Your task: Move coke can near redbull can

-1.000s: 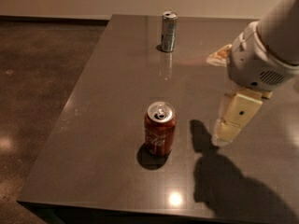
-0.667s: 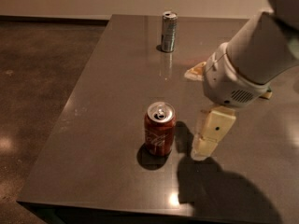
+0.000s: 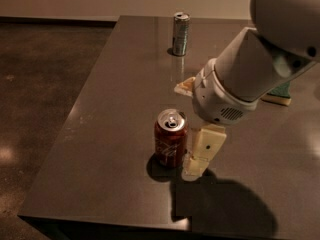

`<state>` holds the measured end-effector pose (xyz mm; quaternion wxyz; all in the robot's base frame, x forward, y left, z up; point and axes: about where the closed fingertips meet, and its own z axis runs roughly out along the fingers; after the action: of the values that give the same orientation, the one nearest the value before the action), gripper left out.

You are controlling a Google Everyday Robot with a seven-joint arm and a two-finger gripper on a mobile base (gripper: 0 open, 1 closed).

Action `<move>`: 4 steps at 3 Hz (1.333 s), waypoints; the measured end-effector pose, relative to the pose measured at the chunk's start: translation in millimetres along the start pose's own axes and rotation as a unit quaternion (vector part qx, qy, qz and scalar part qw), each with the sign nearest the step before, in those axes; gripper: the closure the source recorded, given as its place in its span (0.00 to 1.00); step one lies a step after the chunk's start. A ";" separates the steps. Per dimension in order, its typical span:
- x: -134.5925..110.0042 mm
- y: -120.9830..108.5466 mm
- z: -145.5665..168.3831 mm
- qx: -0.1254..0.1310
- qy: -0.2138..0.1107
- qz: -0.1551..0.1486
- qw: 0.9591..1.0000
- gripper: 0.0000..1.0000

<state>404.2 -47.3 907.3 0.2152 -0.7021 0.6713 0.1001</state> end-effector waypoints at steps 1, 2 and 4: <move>-12.3 -0.1 8.3 -0.007 -0.010 -0.004 1.000 0.17; -16.0 -1.7 10.7 -0.014 -0.015 0.001 1.000 0.39; -11.9 -27.1 -8.5 -0.006 -0.015 0.030 0.999 0.85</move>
Offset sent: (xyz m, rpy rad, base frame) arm 0.0068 0.0220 -0.0066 0.0452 0.0610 0.0069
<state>428.7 -40.1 924.5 0.2178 -0.6814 0.6882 0.1209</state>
